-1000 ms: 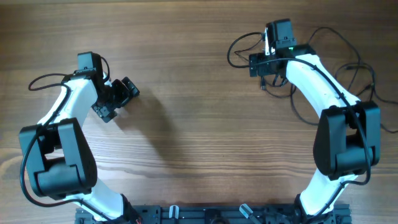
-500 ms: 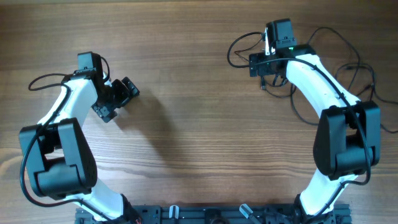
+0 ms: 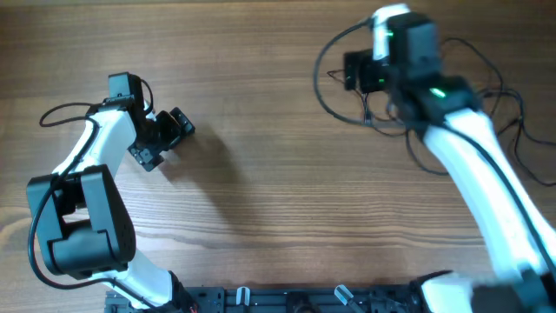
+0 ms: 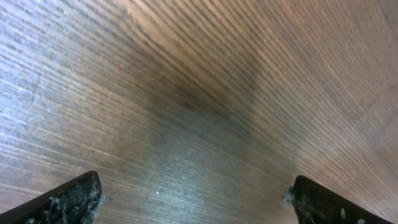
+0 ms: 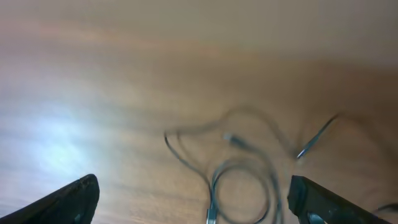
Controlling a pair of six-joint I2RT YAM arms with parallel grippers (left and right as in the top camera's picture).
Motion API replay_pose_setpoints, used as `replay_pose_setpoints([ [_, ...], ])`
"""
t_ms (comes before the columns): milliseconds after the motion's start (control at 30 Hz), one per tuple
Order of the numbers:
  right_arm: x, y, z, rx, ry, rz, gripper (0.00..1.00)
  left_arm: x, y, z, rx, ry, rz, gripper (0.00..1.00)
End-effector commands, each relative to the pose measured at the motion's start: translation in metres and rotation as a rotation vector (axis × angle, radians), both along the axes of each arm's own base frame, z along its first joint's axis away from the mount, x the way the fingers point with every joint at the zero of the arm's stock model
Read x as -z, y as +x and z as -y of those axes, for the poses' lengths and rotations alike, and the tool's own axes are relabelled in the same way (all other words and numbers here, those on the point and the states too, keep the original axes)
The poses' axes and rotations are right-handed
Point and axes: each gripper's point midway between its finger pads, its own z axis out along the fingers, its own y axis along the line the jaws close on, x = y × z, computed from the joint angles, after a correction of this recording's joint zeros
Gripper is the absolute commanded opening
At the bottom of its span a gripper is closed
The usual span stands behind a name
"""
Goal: Untangle cables
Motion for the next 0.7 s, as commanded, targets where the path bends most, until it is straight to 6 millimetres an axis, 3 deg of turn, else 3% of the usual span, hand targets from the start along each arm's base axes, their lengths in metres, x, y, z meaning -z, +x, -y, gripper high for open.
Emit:
replay_pose_setpoints([
  [0, -0.098, -0.05, 0.015, 0.003, 0.075, 0.239, 1.0, 0.003, -0.001, 0.0, 0.017, 0.012, -0.008, 1.0],
  [67, -0.146, -0.089, 0.027, 0.003, 0.114, 0.375, 1.0, 0.003, -0.001, 0.0, 0.017, 0.012, -0.008, 1.0],
  [167, -0.185, -0.131, 0.039, 0.003, 0.15, 0.497, 1.0, 0.003, -0.001, 0.0, 0.017, 0.012, -0.008, 1.0],
  [233, -0.185, -0.143, 0.047, 0.025, 0.136, 0.495, 1.0, 0.003, -0.001, 0.0, 0.017, 0.013, -0.008, 1.0],
  [300, -0.172, -0.173, 0.057, 0.022, 0.105, 0.467, 1.0, 0.003, -0.001, 0.0, 0.017, 0.012, -0.008, 1.0],
  [400, -0.154, -0.198, 0.072, 0.054, 0.099, 0.482, 1.0, 0.003, -0.001, 0.0, 0.017, 0.012, -0.008, 1.0],
  [500, -0.143, -0.218, 0.081, 0.052, 0.092, 0.581, 1.0, 0.003, -0.001, 0.0, 0.017, 0.012, -0.008, 1.0],
  [667, -0.2, -0.266, 0.067, -0.107, -0.033, 1.148, 1.0, 0.003, -0.001, 0.0, 0.017, 0.012, -0.008, 1.0],
])
